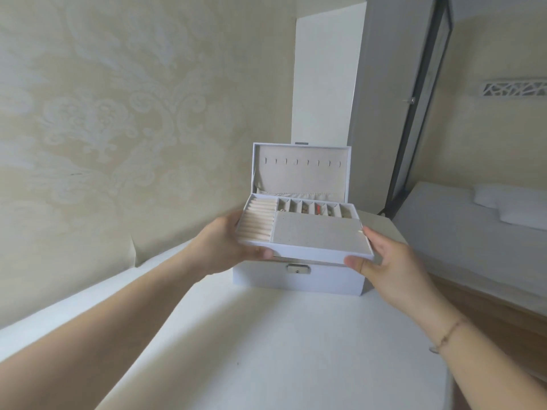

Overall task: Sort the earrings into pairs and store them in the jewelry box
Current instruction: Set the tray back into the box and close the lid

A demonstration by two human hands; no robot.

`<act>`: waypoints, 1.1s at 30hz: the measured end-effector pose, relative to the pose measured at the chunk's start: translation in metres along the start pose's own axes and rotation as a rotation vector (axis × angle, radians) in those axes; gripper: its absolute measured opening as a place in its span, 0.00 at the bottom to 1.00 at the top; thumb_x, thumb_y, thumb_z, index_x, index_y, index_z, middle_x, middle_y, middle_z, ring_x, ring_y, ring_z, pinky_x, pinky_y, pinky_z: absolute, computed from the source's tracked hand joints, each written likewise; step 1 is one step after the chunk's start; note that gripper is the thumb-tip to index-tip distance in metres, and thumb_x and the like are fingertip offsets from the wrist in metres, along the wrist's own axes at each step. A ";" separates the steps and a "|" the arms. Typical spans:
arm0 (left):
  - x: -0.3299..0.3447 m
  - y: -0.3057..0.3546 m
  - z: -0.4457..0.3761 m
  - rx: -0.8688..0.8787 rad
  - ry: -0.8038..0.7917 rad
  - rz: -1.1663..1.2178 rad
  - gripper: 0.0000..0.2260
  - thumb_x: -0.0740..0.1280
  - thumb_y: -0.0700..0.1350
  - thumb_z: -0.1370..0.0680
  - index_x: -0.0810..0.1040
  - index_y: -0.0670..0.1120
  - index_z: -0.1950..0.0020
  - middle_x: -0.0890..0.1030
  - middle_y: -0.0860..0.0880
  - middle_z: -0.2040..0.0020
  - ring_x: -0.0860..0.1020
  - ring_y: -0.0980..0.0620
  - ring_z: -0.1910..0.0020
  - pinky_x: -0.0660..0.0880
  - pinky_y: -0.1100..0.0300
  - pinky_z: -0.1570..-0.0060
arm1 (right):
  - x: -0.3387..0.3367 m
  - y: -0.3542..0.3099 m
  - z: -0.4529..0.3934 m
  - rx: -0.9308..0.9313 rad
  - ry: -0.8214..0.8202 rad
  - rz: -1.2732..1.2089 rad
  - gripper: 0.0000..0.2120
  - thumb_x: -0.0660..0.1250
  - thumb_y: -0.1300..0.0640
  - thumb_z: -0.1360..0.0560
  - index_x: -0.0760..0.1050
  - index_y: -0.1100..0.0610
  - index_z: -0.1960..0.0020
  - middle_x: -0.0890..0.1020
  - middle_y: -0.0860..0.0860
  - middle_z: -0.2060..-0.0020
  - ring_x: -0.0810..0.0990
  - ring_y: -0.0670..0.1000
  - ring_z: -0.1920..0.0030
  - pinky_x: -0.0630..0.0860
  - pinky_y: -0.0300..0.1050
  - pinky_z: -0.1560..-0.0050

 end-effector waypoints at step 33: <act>0.026 -0.041 -0.006 0.007 0.056 -0.156 0.44 0.66 0.69 0.31 0.50 0.55 0.22 0.58 0.66 0.28 0.61 0.64 0.30 0.60 0.64 0.34 | 0.010 0.015 -0.005 -0.029 0.062 0.570 0.32 0.54 0.29 0.28 0.68 0.43 0.29 0.76 0.41 0.34 0.78 0.51 0.41 0.77 0.48 0.48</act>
Point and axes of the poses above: each hand's wrist, its own z-axis away from the middle knuckle, its own x-axis out of the palm, y = z × x, the point moved 10 cm from there along -z, towards the middle knuckle
